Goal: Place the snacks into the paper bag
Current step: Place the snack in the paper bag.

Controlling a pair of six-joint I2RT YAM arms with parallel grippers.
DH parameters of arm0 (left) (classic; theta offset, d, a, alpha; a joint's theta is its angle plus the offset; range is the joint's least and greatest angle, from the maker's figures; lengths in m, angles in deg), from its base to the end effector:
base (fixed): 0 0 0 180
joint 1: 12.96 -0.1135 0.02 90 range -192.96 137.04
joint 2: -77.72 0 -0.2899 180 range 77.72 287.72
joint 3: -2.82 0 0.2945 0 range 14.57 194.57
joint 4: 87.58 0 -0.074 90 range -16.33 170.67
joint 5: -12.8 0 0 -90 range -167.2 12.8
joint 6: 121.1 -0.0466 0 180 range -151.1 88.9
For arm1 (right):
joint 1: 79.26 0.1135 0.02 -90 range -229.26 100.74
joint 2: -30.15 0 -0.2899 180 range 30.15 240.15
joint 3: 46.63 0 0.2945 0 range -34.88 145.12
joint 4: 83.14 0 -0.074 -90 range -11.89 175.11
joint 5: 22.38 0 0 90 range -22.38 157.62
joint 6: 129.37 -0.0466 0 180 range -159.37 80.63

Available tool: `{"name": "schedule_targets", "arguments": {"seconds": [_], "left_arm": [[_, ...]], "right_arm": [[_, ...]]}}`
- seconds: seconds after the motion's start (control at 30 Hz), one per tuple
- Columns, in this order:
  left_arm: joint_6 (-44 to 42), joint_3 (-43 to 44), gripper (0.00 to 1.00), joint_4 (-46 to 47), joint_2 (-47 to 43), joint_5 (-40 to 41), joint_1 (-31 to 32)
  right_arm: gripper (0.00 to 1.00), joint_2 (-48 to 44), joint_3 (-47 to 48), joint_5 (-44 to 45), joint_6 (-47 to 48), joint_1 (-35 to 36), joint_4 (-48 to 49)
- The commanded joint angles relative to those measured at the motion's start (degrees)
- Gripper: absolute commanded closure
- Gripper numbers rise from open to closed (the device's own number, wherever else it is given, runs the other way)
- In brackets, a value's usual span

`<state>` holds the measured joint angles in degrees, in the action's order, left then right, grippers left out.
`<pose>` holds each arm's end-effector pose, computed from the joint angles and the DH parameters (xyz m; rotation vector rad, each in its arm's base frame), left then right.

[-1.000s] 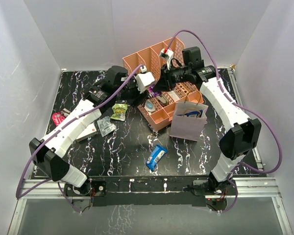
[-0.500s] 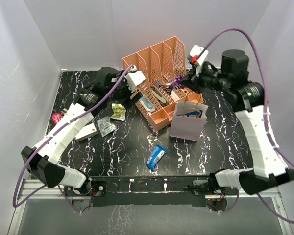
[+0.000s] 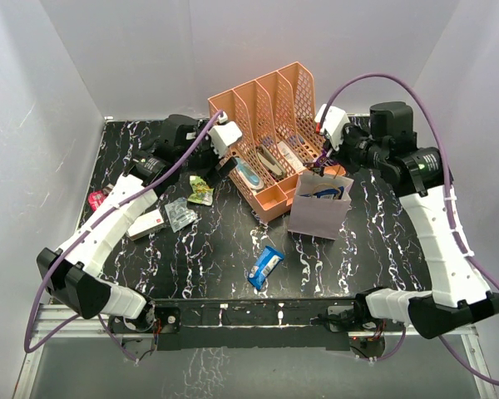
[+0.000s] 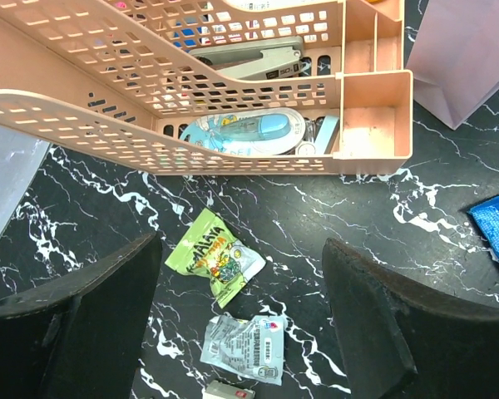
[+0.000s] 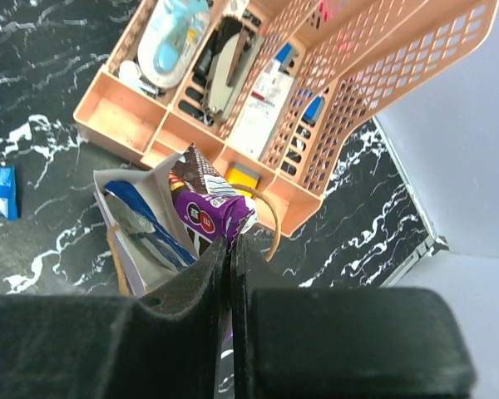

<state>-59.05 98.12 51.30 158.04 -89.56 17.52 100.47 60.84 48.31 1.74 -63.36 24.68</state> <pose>0.3078 -0.1927 0.4227 1.1048 1.6963 -0.2464 0.2398 0.0843 0.4966 -1.1861 1.7877 0.1122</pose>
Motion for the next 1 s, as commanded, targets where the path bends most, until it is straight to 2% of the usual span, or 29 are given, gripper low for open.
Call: {"name": "schedule_targets", "arguments": {"seconds": [0.0, 0.37, 0.97], "left_arm": [[-0.29, -0.1, 0.23, -0.47, -1.65, 0.56, -0.83], [-1.05, -2.12, 0.21, 0.19, -1.65, -1.0, -0.97], [-1.41, -5.84, 0.15, 1.74, -1.65, -3.36, -1.02]], "right_arm": [[0.92, 0.64, -0.2, 3.17, 3.99, -0.34, -1.06], [0.92, 3.05, -4.72, 6.42, 5.39, -0.34, -1.55], [0.91, 5.9, -8.01, 4.71, 3.94, -0.37, -0.51]]}}
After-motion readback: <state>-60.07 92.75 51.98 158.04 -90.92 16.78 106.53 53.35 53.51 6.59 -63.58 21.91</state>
